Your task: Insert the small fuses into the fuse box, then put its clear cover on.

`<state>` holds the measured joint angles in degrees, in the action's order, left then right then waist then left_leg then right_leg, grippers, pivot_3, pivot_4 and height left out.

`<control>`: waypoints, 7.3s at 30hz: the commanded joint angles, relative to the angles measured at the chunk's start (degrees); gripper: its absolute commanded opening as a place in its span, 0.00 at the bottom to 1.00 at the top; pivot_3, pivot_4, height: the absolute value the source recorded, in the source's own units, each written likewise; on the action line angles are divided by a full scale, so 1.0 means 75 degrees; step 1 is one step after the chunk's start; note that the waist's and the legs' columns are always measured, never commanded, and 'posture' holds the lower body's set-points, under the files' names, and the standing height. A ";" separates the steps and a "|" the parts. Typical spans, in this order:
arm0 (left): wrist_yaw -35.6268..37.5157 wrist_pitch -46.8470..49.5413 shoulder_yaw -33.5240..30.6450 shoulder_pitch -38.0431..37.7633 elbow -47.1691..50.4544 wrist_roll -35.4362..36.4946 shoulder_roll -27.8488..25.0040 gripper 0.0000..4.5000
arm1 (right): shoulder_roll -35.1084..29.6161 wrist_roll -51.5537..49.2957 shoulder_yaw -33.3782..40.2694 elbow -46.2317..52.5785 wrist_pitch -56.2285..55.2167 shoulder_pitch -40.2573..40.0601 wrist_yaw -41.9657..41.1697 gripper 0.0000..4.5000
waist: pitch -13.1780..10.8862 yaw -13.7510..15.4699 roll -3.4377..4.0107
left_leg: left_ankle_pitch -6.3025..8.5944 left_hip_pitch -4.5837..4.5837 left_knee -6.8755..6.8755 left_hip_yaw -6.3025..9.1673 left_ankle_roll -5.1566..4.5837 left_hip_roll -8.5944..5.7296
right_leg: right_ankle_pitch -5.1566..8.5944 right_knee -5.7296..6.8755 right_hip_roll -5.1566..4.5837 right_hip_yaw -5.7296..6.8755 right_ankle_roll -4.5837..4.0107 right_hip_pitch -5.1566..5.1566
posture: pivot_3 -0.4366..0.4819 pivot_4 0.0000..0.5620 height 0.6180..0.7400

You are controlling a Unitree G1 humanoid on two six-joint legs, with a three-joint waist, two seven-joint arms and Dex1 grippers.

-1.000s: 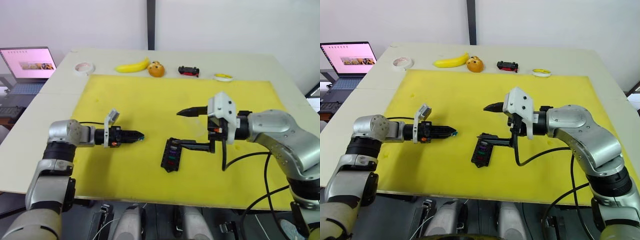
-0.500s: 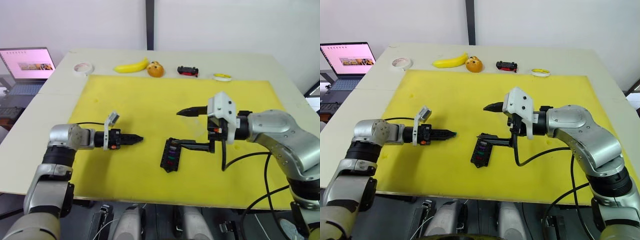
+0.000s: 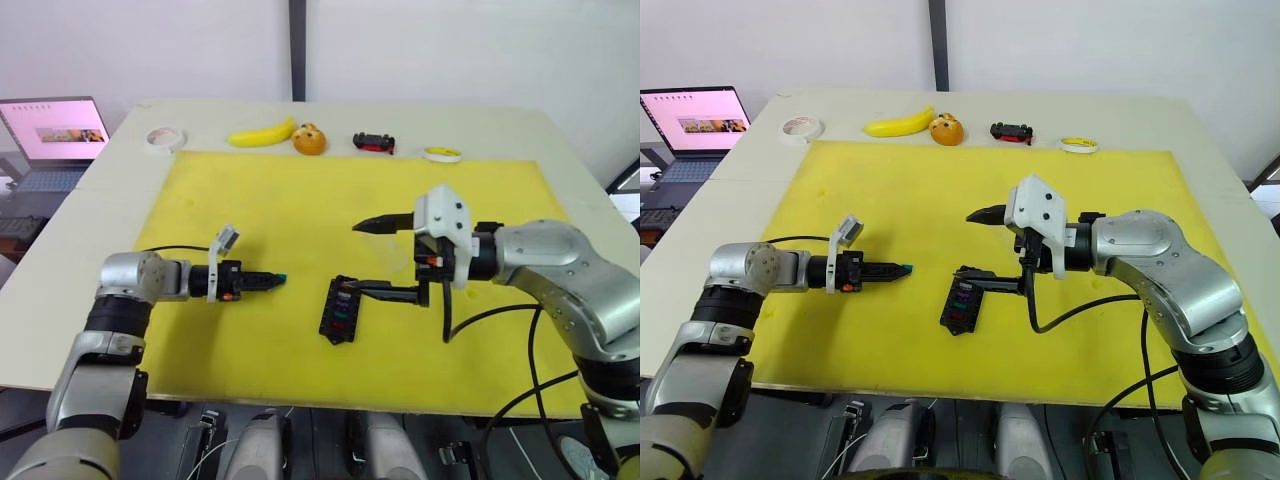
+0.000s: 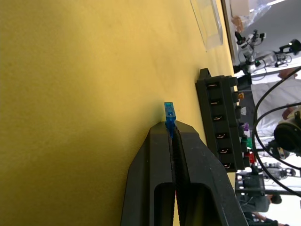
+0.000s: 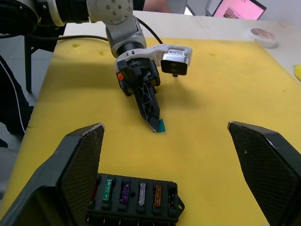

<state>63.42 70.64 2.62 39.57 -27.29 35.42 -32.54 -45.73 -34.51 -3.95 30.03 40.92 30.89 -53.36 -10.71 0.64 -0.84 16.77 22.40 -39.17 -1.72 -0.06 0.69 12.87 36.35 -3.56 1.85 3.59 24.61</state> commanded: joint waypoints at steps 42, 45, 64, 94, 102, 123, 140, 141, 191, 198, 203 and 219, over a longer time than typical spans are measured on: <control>0.0168 -0.1541 -0.1339 0.0170 0.5117 0.2830 -0.0827 0.00 | 0.3459 -0.5189 0.1200 -0.0264 0.2379 0.0450 0.4577 0.60 | -0.0018 -0.0069 -0.0026 | -0.0001 0.0022 0.0010 0.0005 0.0004 0.0021 | -0.0004 -0.0013 0.0021 -0.0001 -0.0007 0.0015 | 0.48 0.27 0.98; 0.0171 -0.1584 -0.1322 0.0211 0.5071 0.2809 -0.0806 0.00 | 0.3415 -0.5200 0.1165 -0.0290 0.2330 0.0431 0.4561 0.60 | -0.0018 -0.0069 -0.0026 | -0.0001 0.0022 0.0010 0.0005 0.0004 0.0021 | -0.0004 -0.0013 0.0021 -0.0001 -0.0007 0.0015 | 0.48 0.27 0.98; 0.0218 -0.1776 -0.1238 0.0167 0.4989 0.2728 -0.0938 0.00 | 0.3242 -0.5415 0.1081 -0.0206 0.2215 0.0288 0.4540 0.21 | -0.0019 -0.0066 -0.0026 | -0.0001 0.0023 0.0011 0.0005 0.0004 0.0021 | -0.0003 -0.0015 0.0022 -0.0002 -0.0007 0.0015 | 0.48 0.27 0.98; 0.0344 -0.1820 -0.1178 0.0072 0.5040 0.2685 -0.1066 0.00 | 0.3056 -0.6147 0.1090 -0.0205 0.2010 0.0264 0.4806 0.69 | -0.0019 -0.0063 -0.0025 | -0.0001 0.0023 0.0011 0.0005 0.0004 0.0022 | -0.0003 -0.0018 0.0022 -0.0002 -0.0007 0.0016 | 0.48 0.27 0.98; 0.0380 -0.1825 -0.1138 0.0042 0.5081 0.2688 -0.1061 0.00 | 0.3006 -0.6083 0.0945 -0.0250 0.2012 0.0286 0.4849 0.50 | -0.0019 -0.0064 -0.0026 | -0.0001 0.0024 0.0012 0.0005 0.0003 0.0022 | -0.0002 -0.0019 0.0022 -0.0002 -0.0007 0.0016 | 0.48 0.27 0.98; 0.0538 -0.1005 -0.0656 0.0218 0.4792 0.2484 -0.1920 0.52 | 0.2398 -0.4953 0.0856 -0.0088 0.1577 0.0150 0.4015 0.00 | -0.0023 -0.0066 -0.0027 | 0.0000 0.0030 0.0014 0.0006 0.0002 0.0024 | -0.0001 -0.0028 0.0028 -0.0002 -0.0005 0.0019 | 0.48 0.27 0.98; 0.1862 -0.4624 0.0486 -0.0715 0.4847 -0.0137 -0.2182 0.98 | 0.1675 -0.0033 -0.0484 -0.2441 -0.2262 -0.1441 0.0065 0.00 | -0.0023 -0.0010 -0.0027 | 0.0001 0.0041 0.0013 -0.0006 0.0001 0.0027 | 0.0001 -0.0035 0.0038 -0.0005 -0.0007 0.0031 | 0.48 0.27 0.98; 0.1846 -0.4647 0.0459 -0.0718 0.4866 -0.0127 -0.2141 0.98 | 0.1709 0.0101 -0.0511 -0.2579 -0.2369 -0.1442 -0.0030 0.00 | -0.0024 -0.0009 -0.0027 | 0.0001 0.0041 0.0013 -0.0004 0.0001 0.0029 | 0.0001 -0.0034 0.0039 -0.0005 -0.0008 0.0031 | 0.48 0.27 0.98; 0.1876 -0.4909 0.0445 -0.0958 0.5143 -0.0272 -0.2035 0.98 | 0.2328 0.0908 -0.0175 -0.3797 -0.3183 -0.1474 -0.0856 0.00 | -0.0023 -0.0007 -0.0027 | 0.0000 0.0032 0.0009 -0.0005 0.0002 0.0028 | -0.0001 -0.0021 0.0039 -0.0005 -0.0005 0.0026 | 0.48 0.27 0.98; 0.1867 -0.4900 0.0439 -0.0971 0.5177 -0.0278 -0.2058 0.98 | 0.2297 0.1180 -0.0333 -0.4083 -0.3373 -0.1483 -0.0996 0.00 | -0.0023 -0.0008 -0.0027 | 0.0000 0.0031 0.0008 -0.0005 0.0002 0.0028 | -0.0001 -0.0020 0.0039 -0.0005 -0.0005 0.0026 | 0.48 0.27 0.98; 0.1845 -0.4906 0.0428 -0.0970 0.5170 -0.0293 -0.2063 0.98 | 0.2284 0.1418 -0.0366 -0.4350 -0.3507 -0.1436 -0.1102 0.00 | -0.0023 -0.0008 -0.0027 | 0.0000 0.0023 0.0008 -0.0006 0.0002 0.0027 | -0.0001 -0.0020 0.0039 -0.0006 -0.0005 0.0020 | 0.48 0.27 0.98; 0.1750 -0.4959 0.0470 -0.1014 0.5196 -0.0356 -0.1986 1.00 | 0.2105 0.1385 -0.0344 -0.3641 -0.2993 -0.1371 -0.1169 0.44 | -0.0023 -0.0012 -0.0027 | 0.0000 0.0011 0.0008 -0.0004 0.0002 0.0028 | -0.0001 -0.0018 0.0040 -0.0005 -0.0005 0.0009 | 0.48 0.27 0.98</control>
<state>76.73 34.39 7.50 31.82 9.88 32.97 -47.19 -29.77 -23.76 -6.51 0.14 18.26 20.57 -62.17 -10.88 0.55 -1.04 16.77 22.49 -39.10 -1.75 -0.05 0.90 12.87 36.21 -3.26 1.81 3.55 24.67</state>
